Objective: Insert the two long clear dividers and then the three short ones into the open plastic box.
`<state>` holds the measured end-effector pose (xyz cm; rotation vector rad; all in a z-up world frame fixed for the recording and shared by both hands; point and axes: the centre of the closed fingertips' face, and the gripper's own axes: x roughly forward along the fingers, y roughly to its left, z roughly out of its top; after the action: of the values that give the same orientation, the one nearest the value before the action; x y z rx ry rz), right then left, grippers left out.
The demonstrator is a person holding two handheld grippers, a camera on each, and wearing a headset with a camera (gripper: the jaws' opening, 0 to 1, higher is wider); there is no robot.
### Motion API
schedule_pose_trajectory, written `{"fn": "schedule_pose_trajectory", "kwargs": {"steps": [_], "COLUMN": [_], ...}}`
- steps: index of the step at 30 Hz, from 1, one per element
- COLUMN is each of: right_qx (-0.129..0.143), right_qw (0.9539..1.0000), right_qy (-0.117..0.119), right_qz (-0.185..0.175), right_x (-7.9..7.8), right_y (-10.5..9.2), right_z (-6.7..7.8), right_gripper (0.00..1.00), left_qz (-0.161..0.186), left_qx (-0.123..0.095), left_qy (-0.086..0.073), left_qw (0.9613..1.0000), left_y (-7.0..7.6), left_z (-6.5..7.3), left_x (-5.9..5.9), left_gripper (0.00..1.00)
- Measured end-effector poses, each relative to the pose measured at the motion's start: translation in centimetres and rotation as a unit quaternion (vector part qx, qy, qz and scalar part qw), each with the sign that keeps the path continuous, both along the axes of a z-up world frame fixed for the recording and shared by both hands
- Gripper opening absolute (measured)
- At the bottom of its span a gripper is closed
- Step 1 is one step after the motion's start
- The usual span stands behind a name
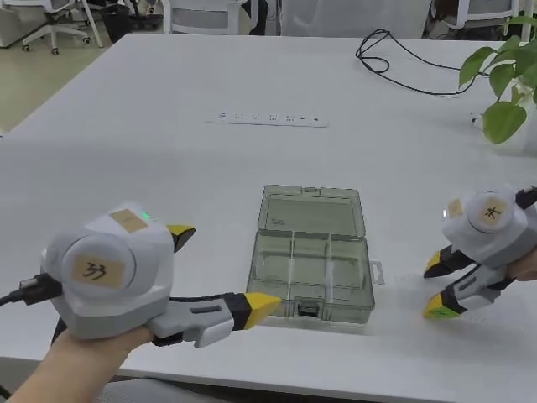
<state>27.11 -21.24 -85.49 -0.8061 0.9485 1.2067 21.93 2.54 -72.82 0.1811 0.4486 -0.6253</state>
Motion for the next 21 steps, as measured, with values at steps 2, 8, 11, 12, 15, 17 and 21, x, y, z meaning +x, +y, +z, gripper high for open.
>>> {"fn": "schedule_pose_trajectory", "kwargs": {"steps": [2,8,11,12,15,17,21], "right_qx": [0.0,0.003,0.004,0.004,0.008,0.011,0.019], "right_qw": [1.0,1.0,1.0,0.9999,0.9998,0.9997,0.9992], "right_qy": [-0.001,-0.003,-0.005,-0.005,-0.007,-0.01,-0.018], "right_qz": [0.003,0.003,-0.003,-0.008,-0.018,-0.019,-0.03], "right_x": [-0.08,-0.24,-0.54,-0.64,-0.5,-0.67,-1.01], "right_y": [0.03,0.06,0.18,0.22,0.1,0.18,0.36], "right_z": [0.01,0.08,0.25,0.33,0.25,0.37,0.69], "right_gripper": [0.37,0.34,0.33,0.33,0.32,0.32,0.32], "left_qz": [0.0,-0.002,-0.005,-0.005,-0.005,-0.004,-0.002], "left_qx": [-0.002,-0.001,-0.002,-0.002,-0.004,-0.005,-0.009], "left_qy": [0.0,0.002,0.001,0.002,0.001,0.0,-0.001], "left_qw": [1.0,1.0,1.0,1.0,1.0,1.0,1.0], "left_y": [0.0,-0.09,-0.23,-0.24,-0.28,-0.29,-0.27], "left_z": [0.01,-0.07,-0.03,-0.03,0.02,0.1,0.22], "left_x": [0.02,-0.02,-0.11,-0.13,-0.17,-0.18,-0.17], "left_gripper": [0.85,0.83,0.82,0.81,0.81,0.81,0.78]}}
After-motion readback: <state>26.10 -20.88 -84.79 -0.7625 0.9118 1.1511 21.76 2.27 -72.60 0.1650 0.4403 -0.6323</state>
